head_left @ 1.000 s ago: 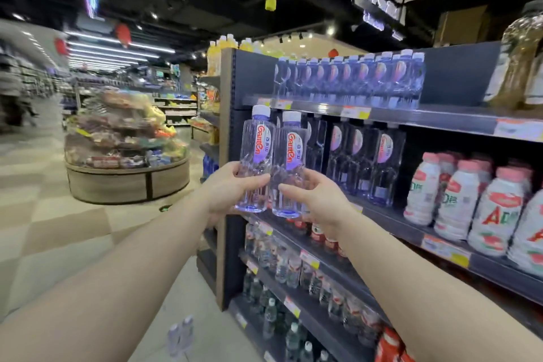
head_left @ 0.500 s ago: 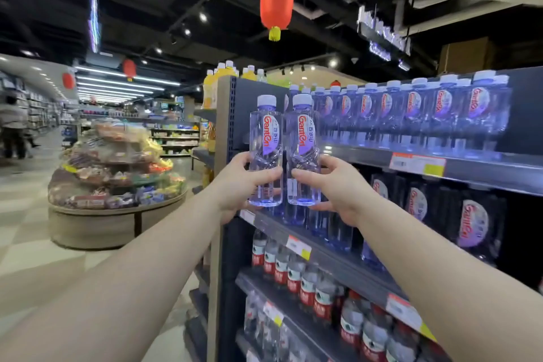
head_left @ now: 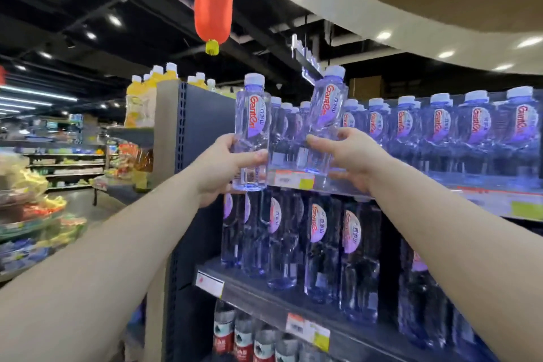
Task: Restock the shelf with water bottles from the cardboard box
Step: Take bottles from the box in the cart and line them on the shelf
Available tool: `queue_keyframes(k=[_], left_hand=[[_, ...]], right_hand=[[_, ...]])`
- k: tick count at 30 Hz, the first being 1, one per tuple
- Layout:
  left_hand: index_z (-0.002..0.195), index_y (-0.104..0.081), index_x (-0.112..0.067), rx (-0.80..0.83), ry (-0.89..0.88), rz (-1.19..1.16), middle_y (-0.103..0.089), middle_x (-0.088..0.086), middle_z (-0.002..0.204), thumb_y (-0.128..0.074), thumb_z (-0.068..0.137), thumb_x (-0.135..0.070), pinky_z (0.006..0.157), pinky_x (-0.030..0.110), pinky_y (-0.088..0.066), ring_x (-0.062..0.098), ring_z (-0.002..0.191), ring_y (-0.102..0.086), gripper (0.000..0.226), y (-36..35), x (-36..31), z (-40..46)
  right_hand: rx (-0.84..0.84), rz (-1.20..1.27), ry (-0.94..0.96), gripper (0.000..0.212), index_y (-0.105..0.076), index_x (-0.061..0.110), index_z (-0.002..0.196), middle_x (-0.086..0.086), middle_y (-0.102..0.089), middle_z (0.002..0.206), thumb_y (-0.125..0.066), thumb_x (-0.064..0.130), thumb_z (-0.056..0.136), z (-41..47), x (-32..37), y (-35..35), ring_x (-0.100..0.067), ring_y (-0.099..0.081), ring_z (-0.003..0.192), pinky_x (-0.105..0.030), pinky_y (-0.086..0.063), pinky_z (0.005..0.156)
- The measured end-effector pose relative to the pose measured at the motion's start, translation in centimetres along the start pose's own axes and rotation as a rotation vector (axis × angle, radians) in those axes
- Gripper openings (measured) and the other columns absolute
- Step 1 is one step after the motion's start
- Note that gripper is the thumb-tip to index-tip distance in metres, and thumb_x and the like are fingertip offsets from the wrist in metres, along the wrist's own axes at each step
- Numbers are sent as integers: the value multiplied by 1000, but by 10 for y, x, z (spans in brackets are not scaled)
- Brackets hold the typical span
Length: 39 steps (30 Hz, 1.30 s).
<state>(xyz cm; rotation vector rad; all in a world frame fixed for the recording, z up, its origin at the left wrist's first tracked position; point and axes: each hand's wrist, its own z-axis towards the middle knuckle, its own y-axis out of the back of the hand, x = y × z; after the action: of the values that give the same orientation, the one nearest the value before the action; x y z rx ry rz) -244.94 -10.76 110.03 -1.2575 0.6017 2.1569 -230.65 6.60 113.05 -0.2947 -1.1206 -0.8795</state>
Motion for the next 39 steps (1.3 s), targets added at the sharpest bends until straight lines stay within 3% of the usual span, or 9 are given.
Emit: queue_keyframes(k=[4,9,14,17,21,26,29,35,39], left_hand=[[126,-53,-17,77,4,-38,-72,2,118,-77,84,-22,93,62,-51,26,106,-71,49,30,18,50],[125,-54,-22,171,-5,-61,-71,-1,120,-85,71,-34,95,61,-49,23,110,-69,63,47,40,95],[124,-52,-23,233,-33,-134,-74,-3,115,-83,75,-29,101,57,-46,21,107,-70,58,46,52,128],[125,-51,-26,280,-41,-145,-74,-7,114,-80,79,-31,99,48,-47,16,109,-69,55,43,54,138],[123,-53,-30,311,-69,-130,-73,-7,115,-85,60,-46,104,57,-42,20,112,-68,73,45,58,147],[121,-54,-30,296,-76,-149,-73,-7,116,-85,61,-44,103,58,-42,20,114,-66,68,45,62,148],[124,-51,-32,301,-67,-133,-72,-11,117,-83,64,-46,105,56,-38,18,119,-63,70,43,60,144],[127,-50,-26,308,-48,-194,-73,-5,117,-87,55,-45,105,62,-39,21,114,-66,82,37,60,139],[133,-45,-23,310,-19,-196,-74,-3,114,-88,62,-42,103,62,-42,25,115,-66,86,32,59,135]], right_hand=[[-122,-64,-1,88,-31,13,148,-5,-45,125,-80,33,78,45,4,-36,-24,-56,105,-49,-53,94],[-229,-103,-62,85,-32,15,150,1,-58,106,-79,29,80,85,-6,-61,-37,-49,127,-54,-48,97],[-275,-145,-118,79,-35,15,148,3,-58,97,-77,29,83,120,-20,-69,-19,-61,93,-39,-54,86],[-277,-283,-140,73,-37,13,147,2,-56,93,-72,33,86,132,-29,-73,-24,-60,91,-37,-54,86],[-266,-546,-108,59,-61,3,119,-10,-61,96,-77,42,77,138,-32,-77,-26,-66,87,-44,-58,84],[-258,-640,-143,64,-54,3,113,-9,-58,85,-75,51,76,143,-29,-78,-25,-60,76,-43,-59,82],[-268,-720,-174,69,-50,4,112,-8,-55,75,-71,59,76,143,-28,-80,-23,-56,66,-35,-54,64],[-289,-747,-167,67,-53,6,101,-7,-54,76,-71,64,72,144,-29,-82,-22,-50,64,-33,-45,61],[-371,-642,-25,75,-49,10,129,-5,-65,110,-67,61,78,132,-25,-76,-19,-56,82,-34,-46,72]])
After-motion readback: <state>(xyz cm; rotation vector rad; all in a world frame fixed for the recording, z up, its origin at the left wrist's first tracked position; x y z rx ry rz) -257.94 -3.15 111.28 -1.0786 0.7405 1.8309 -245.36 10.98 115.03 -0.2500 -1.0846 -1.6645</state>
